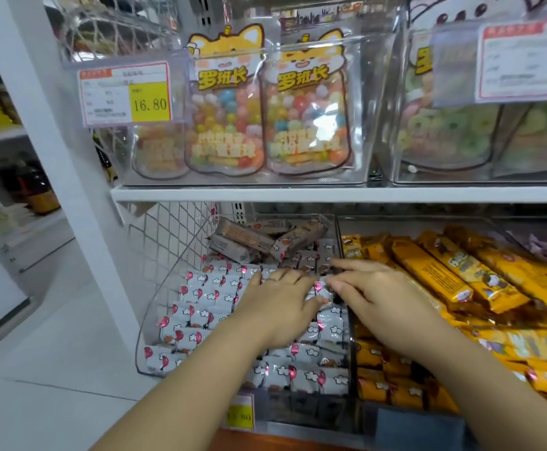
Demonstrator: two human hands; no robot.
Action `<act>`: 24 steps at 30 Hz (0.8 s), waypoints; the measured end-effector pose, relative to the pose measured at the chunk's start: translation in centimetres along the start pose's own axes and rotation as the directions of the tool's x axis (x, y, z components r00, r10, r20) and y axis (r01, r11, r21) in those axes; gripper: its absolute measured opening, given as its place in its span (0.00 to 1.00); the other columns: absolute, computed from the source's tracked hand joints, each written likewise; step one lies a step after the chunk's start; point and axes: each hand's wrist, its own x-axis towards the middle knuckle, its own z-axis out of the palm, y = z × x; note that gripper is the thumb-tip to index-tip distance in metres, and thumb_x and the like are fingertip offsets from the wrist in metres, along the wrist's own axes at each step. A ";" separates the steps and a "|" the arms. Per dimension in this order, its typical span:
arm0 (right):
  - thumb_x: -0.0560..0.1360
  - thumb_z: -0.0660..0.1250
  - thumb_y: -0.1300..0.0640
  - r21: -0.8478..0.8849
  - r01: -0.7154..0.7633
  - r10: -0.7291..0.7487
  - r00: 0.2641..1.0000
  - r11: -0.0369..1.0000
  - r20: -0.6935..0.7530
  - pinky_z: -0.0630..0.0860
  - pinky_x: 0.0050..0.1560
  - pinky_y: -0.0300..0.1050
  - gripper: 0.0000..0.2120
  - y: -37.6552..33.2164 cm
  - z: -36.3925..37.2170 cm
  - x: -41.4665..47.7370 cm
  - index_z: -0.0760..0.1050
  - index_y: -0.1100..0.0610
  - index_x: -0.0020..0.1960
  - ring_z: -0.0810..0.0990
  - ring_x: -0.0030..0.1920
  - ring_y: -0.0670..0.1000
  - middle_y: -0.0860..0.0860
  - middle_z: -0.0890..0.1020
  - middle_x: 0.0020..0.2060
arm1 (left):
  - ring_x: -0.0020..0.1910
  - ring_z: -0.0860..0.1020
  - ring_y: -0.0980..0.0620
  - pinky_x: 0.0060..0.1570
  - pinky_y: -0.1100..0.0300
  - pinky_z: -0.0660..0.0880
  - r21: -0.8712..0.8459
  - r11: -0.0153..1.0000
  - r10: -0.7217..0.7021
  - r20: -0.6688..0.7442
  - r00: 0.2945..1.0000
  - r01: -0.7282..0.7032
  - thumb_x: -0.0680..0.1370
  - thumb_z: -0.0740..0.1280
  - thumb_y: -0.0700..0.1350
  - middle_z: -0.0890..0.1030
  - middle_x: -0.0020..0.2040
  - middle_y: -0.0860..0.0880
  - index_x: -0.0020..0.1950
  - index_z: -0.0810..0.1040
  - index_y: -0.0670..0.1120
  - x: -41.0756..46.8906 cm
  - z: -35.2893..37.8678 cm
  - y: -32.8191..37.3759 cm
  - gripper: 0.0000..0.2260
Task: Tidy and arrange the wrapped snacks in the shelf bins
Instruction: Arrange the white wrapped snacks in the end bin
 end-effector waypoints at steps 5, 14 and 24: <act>0.80 0.57 0.53 -0.004 0.023 -0.023 0.999 1.000 -0.028 0.61 0.68 0.41 0.15 0.4 -0.2 -0.1 0.75 0.46 0.63 0.69 0.67 0.46 0.44 0.74 0.66 | 0.76 0.49 0.57 0.74 0.49 0.41 -0.166 0.983 0.067 -0.060 0.996 -0.076 0.82 0.47 0.57 0.51 0.78 0.58 0.77 0.52 0.56 -2.9 -0.5 2.0 0.22; 0.80 0.57 0.54 -0.024 0.011 -0.012 0.999 1.000 -0.045 0.60 0.67 0.39 0.15 0.4 -0.2 -0.6 0.75 0.48 0.64 0.68 0.68 0.45 0.45 0.73 0.66 | 0.77 0.44 0.53 0.73 0.46 0.38 0.097 0.992 0.080 -0.040 0.996 -0.076 0.83 0.44 0.55 0.46 0.78 0.56 0.78 0.46 0.53 -2.8 1.8 2.6 0.24; 0.80 0.58 0.53 -0.015 0.014 -0.015 0.999 1.000 -0.048 0.58 0.69 0.38 0.16 0.2 -0.4 -0.8 0.73 0.48 0.66 0.67 0.68 0.45 0.44 0.72 0.67 | 0.73 0.61 0.54 0.73 0.50 0.50 -0.110 0.991 0.061 -0.098 0.993 -0.072 0.83 0.50 0.52 0.64 0.74 0.57 0.74 0.62 0.54 -3.3 0.4 2.8 0.19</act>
